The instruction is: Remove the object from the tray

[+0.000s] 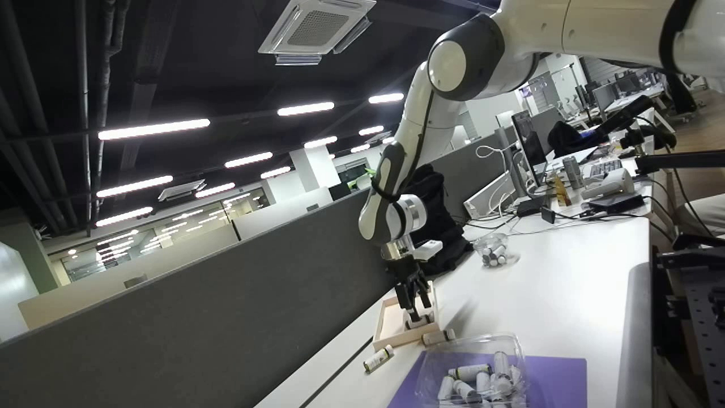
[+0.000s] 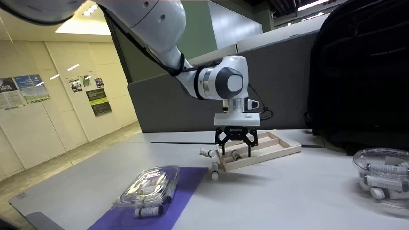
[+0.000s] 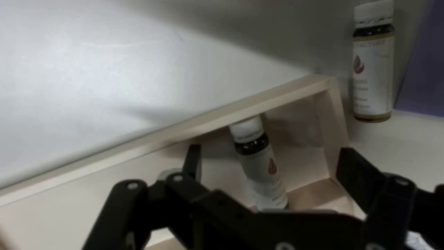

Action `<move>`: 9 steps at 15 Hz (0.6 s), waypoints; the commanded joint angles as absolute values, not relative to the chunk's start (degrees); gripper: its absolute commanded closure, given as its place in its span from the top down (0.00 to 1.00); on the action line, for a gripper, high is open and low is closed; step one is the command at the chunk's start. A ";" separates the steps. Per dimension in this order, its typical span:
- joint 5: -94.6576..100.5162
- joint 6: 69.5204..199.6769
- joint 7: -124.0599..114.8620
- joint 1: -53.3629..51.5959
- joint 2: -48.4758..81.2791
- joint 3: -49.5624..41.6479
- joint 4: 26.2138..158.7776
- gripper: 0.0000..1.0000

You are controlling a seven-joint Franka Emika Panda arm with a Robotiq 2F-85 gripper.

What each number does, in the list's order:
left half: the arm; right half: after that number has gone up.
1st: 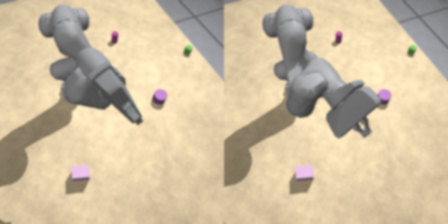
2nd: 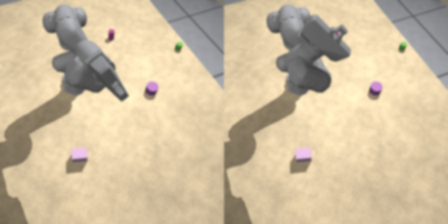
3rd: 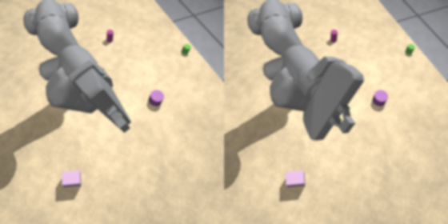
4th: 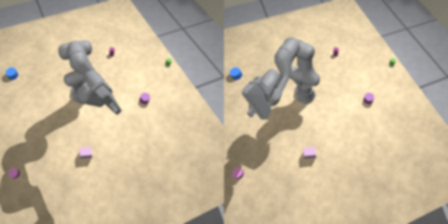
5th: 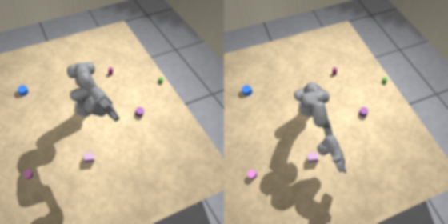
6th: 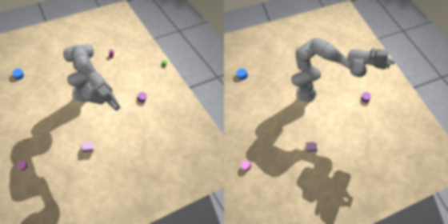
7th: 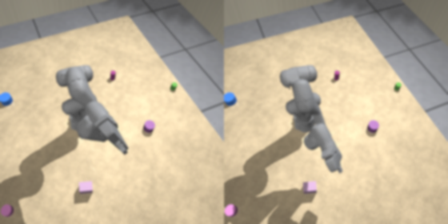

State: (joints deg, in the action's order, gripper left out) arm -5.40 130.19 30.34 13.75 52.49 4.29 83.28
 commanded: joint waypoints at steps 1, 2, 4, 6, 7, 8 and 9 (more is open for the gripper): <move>-4.02 133.10 32.74 14.05 53.71 5.12 82.31 1.00; -3.77 133.78 33.48 13.90 53.94 5.16 82.29 1.00; -2.99 134.80 34.32 13.53 54.47 5.08 82.12 1.00; -2.22 135.48 34.39 13.19 55.06 4.76 81.83 0.75; -1.51 135.73 34.59 13.04 55.15 4.61 81.89 0.75; -1.20 136.00 34.71 13.03 55.19 4.65 81.97 0.67; -0.94 136.32 34.92 13.07 55.11 4.77 82.12 0.60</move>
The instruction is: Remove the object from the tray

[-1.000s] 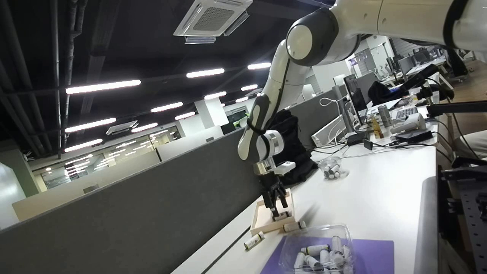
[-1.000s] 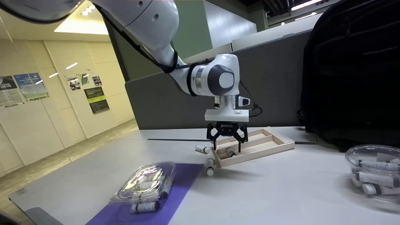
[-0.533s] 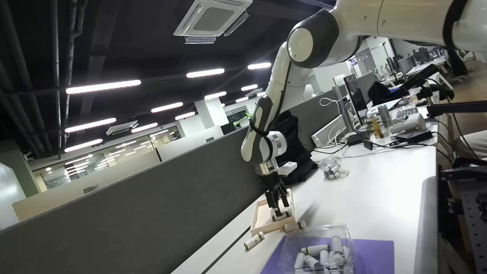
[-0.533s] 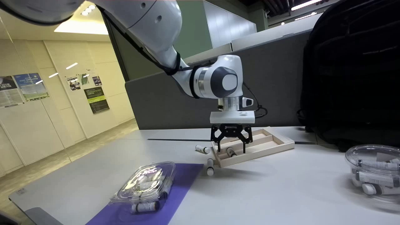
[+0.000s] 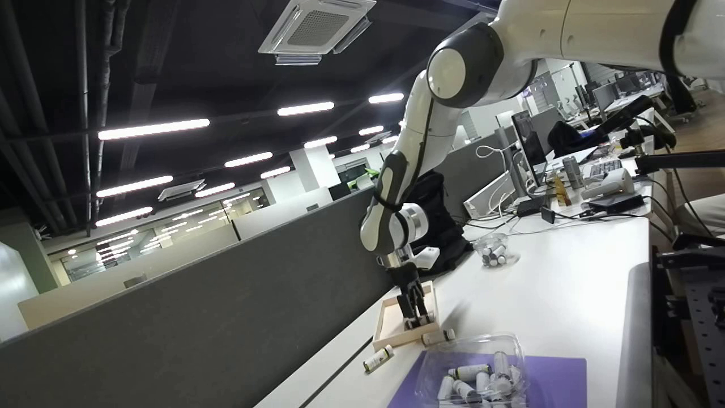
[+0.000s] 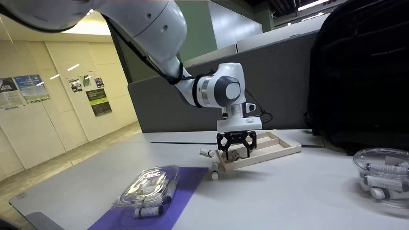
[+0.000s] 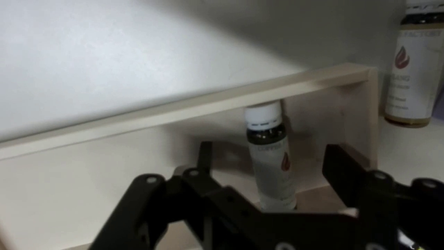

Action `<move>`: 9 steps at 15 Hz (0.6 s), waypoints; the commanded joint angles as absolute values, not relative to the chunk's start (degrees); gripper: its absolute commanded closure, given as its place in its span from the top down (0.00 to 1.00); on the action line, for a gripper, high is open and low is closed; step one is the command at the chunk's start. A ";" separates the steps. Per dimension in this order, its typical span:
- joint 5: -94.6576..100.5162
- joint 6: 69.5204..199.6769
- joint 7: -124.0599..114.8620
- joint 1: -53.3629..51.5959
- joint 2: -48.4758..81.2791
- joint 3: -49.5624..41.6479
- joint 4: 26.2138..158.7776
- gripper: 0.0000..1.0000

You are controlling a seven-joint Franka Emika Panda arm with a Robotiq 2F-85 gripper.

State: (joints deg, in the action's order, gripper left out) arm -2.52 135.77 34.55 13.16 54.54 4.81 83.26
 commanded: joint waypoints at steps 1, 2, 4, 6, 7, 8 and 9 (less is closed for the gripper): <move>-0.65 136.60 35.06 13.08 55.02 4.82 82.23 0.53; -0.49 137.01 35.22 13.05 54.86 4.85 82.41 0.45; 0.08 137.61 35.39 12.97 54.37 4.92 82.80 0.31; 0.22 138.60 35.69 12.88 53.54 5.21 83.77 0.17; 0.22 138.98 35.89 12.76 53.09 5.35 84.24 0.11; 0.14 139.46 36.36 12.67 52.33 5.74 85.05 0.05; 0.09 139.93 36.58 12.48 51.70 6.00 85.70 0.06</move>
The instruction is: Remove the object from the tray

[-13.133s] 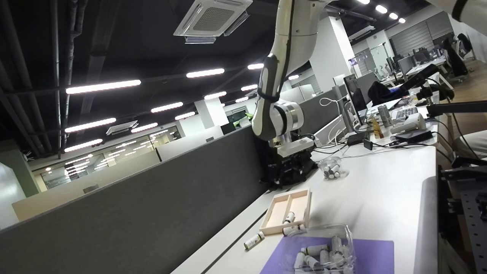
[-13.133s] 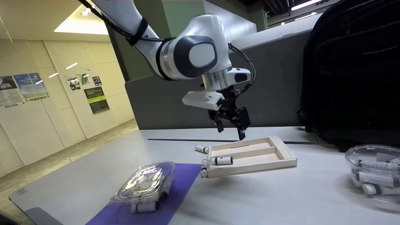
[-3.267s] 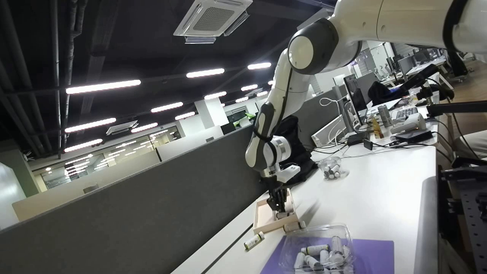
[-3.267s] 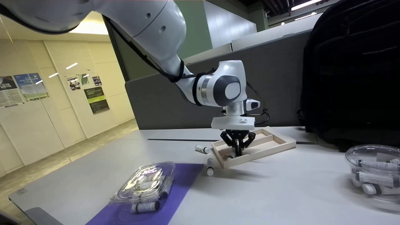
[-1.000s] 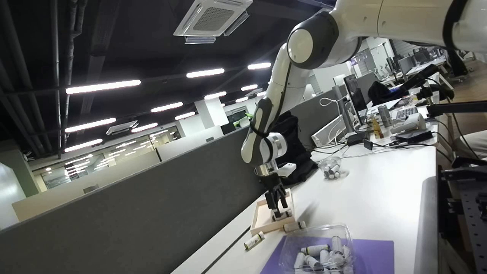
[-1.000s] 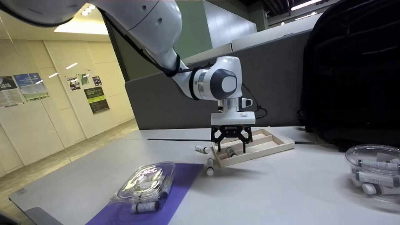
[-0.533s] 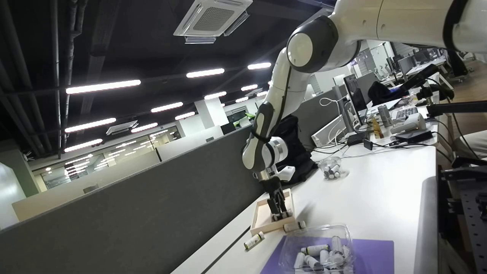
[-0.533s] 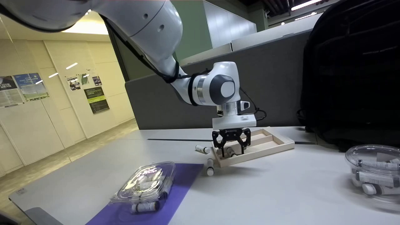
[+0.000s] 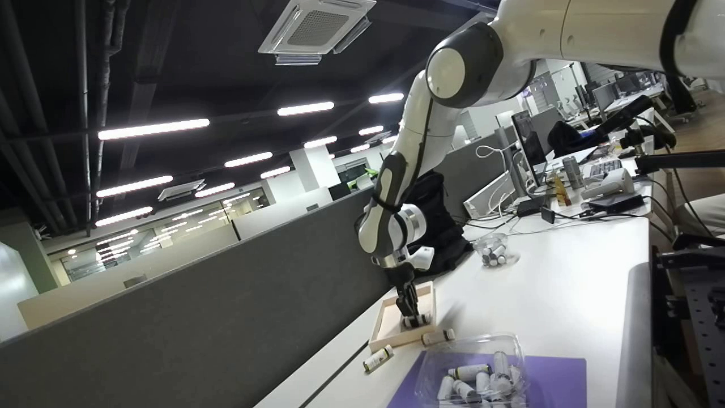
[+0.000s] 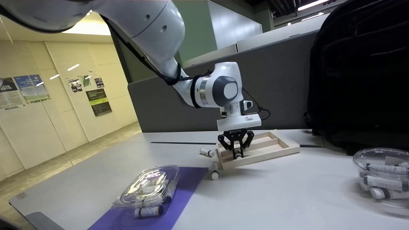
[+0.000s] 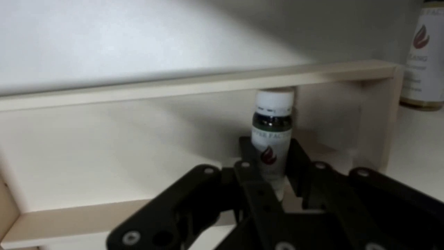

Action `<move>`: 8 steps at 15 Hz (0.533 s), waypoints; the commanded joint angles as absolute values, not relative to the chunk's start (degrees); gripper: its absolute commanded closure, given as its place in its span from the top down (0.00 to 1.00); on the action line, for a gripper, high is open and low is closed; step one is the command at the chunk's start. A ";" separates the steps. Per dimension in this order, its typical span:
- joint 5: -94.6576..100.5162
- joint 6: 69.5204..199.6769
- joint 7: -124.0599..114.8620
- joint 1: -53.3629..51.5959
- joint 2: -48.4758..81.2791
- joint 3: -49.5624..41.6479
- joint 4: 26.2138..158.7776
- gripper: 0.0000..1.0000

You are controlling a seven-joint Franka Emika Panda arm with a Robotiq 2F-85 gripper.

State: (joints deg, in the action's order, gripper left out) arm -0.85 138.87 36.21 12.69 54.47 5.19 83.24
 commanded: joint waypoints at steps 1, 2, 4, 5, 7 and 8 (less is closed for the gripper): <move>-0.04 140.16 37.08 12.36 50.58 6.59 86.85 0.07; -0.10 140.46 37.39 12.12 49.69 6.99 87.67 0.07; -0.73 139.78 37.09 11.55 47.16 8.05 89.99 0.07; -1.14 139.80 37.15 11.35 45.70 8.83 91.66 0.07; -1.60 139.70 37.42 10.87 43.20 10.14 94.70 0.07; -1.75 139.86 37.39 10.52 41.99 10.66 96.37 0.07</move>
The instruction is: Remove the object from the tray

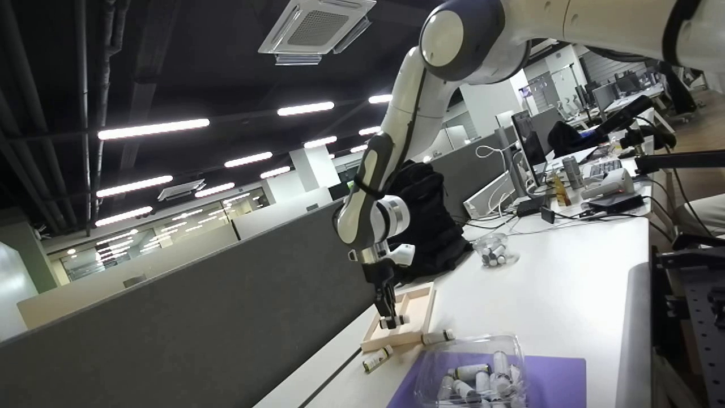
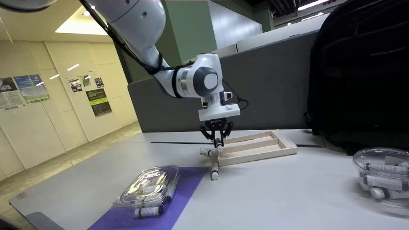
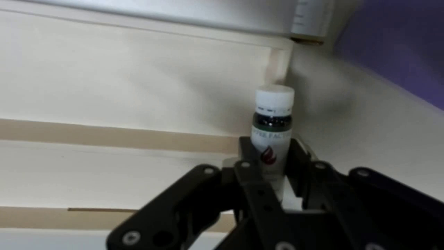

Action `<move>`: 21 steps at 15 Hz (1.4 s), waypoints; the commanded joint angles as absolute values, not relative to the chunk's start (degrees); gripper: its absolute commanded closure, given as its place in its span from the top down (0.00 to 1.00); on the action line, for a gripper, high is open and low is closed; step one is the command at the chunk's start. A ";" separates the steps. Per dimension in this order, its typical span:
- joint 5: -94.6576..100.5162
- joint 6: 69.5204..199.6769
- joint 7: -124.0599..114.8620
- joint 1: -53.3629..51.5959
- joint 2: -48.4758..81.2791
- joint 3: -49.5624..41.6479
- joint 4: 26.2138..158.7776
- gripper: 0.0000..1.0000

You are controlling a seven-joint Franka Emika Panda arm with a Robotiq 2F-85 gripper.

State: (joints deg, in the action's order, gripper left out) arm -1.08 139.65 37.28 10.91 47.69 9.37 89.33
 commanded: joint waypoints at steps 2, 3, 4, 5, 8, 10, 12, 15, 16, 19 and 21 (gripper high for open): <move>-2.00 139.98 37.65 9.97 40.01 11.63 99.50 0.07; -1.90 140.46 37.72 9.64 39.37 11.81 100.99 0.07; -1.92 140.65 37.77 9.42 38.85 11.96 102.21 0.07; -2.08 141.59 37.82 9.29 38.64 12.05 103.52 0.07; -1.58 145.77 36.85 8.59 38.90 11.40 106.88 0.07; -1.23 147.78 36.70 8.62 39.08 11.36 108.84 0.07; -1.09 149.00 36.27 8.65 38.99 11.33 110.47 0.52; -2.21 150.00 36.01 9.54 38.50 12.22 111.61 0.65; -2.64 150.76 35.91 9.80 38.22 12.52 111.83 0.73; -4.90 152.12 35.52 10.66 36.15 13.86 112.20 0.93; -6.99 153.07 34.57 10.98 34.35 14.53 112.38 1.00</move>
